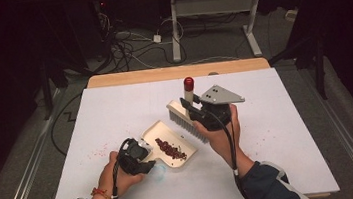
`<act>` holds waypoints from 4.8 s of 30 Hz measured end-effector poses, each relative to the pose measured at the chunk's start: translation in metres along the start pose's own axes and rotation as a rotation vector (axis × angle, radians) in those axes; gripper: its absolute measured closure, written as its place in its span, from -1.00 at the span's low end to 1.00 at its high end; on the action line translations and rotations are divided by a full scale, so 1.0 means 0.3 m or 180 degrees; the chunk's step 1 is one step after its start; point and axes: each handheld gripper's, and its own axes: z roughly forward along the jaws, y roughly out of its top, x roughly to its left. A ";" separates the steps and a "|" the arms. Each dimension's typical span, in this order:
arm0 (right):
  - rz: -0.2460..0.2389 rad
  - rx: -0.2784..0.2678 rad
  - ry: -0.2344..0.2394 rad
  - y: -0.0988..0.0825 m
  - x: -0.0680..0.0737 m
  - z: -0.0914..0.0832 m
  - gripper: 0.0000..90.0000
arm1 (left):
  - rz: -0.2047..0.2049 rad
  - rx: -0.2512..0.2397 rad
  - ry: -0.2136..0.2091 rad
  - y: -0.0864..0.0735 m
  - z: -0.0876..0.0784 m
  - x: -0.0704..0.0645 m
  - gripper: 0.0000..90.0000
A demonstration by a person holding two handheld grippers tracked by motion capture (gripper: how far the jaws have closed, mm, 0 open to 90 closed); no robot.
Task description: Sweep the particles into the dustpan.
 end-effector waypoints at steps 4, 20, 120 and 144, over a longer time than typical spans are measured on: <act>-0.0055 0.0061 -0.0070 -0.024 -0.020 0.009 0.56 | 0.0003 0.0002 0.0010 -0.004 -0.004 -0.002 0.42; -0.0091 0.0221 0.0112 -0.113 -0.012 0.000 0.56 | 0.0000 0.0008 0.0003 -0.022 -0.008 -0.008 0.42; -0.0444 0.0270 0.0743 -0.094 0.149 -0.040 0.56 | 0.0010 0.0098 -0.0022 -0.039 -0.032 0.005 0.42; -0.0356 0.0204 0.0826 -0.080 0.178 -0.064 0.56 | 0.0017 0.0090 -0.0020 -0.036 -0.033 0.004 0.42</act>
